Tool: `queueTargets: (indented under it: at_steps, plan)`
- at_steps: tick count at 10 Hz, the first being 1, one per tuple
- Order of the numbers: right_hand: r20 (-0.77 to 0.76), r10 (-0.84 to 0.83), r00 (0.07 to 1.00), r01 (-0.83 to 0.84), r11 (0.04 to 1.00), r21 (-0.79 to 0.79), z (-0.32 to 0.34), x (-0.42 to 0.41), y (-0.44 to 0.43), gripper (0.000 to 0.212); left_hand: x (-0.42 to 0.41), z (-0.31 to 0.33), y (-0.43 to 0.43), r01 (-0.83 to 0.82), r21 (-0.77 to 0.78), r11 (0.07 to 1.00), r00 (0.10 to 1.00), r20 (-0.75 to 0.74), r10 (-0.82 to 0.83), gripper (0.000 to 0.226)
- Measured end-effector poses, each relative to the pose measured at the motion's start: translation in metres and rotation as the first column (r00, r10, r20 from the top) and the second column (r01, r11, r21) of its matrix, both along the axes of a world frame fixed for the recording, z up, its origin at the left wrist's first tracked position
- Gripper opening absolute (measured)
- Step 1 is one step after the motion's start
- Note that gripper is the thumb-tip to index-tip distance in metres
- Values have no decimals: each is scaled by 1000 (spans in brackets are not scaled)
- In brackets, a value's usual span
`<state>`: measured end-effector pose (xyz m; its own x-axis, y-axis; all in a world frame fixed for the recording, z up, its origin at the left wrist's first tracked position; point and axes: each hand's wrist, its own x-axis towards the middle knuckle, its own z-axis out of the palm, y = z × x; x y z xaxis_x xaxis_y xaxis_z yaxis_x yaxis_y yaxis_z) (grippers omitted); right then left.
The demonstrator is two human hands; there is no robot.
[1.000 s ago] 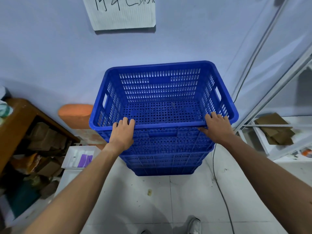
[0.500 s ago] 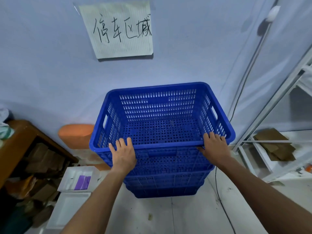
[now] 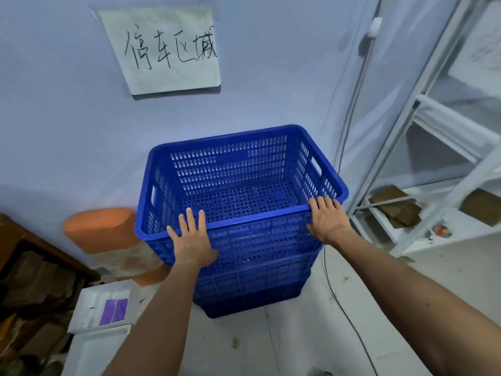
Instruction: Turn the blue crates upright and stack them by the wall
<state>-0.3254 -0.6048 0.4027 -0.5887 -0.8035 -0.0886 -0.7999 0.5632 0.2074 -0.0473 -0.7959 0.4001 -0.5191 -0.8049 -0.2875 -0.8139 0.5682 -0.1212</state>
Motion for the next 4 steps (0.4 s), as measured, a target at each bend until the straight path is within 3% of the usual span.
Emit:
queueTargets:
  at_steps: [2,4]
  plan:
    - [38,-10,999,5,992,129,26,32,14,84,41,5,9,190,-17,982,979,-72,-191,106]
    - [146,-20,989,-3,987,158,33,64,50,73,65,32,43,170,20,985,982,-82,-168,92]
